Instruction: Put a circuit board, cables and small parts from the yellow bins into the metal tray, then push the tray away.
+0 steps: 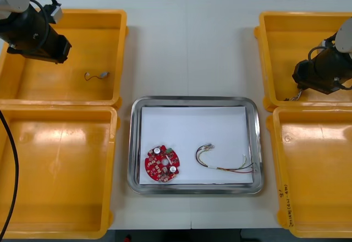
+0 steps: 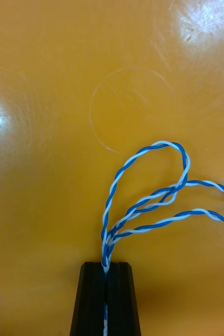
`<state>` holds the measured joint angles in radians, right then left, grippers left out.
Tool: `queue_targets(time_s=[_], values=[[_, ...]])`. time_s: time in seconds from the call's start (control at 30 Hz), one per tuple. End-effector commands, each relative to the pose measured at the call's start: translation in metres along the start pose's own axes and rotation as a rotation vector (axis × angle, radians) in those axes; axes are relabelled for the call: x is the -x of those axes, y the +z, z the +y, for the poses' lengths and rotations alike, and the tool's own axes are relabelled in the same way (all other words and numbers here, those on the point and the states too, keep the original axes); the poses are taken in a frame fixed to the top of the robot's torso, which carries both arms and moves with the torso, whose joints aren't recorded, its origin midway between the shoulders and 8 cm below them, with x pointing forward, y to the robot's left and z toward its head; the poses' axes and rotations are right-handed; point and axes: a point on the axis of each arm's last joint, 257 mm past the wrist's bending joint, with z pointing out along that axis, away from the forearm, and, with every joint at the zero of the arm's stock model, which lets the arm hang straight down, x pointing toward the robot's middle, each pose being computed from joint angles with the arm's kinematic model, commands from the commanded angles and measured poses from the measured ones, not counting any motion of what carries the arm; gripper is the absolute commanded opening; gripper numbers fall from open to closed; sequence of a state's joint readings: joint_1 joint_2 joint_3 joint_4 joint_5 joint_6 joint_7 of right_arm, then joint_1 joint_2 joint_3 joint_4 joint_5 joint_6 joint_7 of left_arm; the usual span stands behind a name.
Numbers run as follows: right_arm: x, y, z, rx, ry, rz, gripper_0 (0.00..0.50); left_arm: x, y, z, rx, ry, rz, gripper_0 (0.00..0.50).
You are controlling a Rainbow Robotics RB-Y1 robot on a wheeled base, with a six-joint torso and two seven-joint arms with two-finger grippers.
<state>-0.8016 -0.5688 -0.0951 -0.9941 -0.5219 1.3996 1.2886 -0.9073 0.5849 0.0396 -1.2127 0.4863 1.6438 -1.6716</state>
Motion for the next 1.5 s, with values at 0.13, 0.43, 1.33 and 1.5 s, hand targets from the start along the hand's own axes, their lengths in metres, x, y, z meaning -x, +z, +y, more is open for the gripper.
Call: queue_targets(time_s=[0.13, 0.43, 1.33, 1.5], values=[[0.026, -0.041, -0.004, -0.028, -0.053, -0.044, 0.000, 0.000, -0.054, 0.012, 0.044, -0.063, -0.015, 0.000], [0.028, -0.078, -0.004, -0.031, -0.070, -0.037, 0.000, -0.002, -0.085, -0.019, 0.066, -0.101, -0.072, 0.000], [0.020, -0.181, 0.047, -0.002, -0.269, -0.134, 0.000, -0.023, -0.076, -0.206, -0.097, -0.064, -0.082, 0.000], [0.009, -0.185, 0.071, 0.024, -0.347, -0.138, 0.000, -0.038, -0.065, -0.230, -0.090, -0.015, -0.051, 0.000]])
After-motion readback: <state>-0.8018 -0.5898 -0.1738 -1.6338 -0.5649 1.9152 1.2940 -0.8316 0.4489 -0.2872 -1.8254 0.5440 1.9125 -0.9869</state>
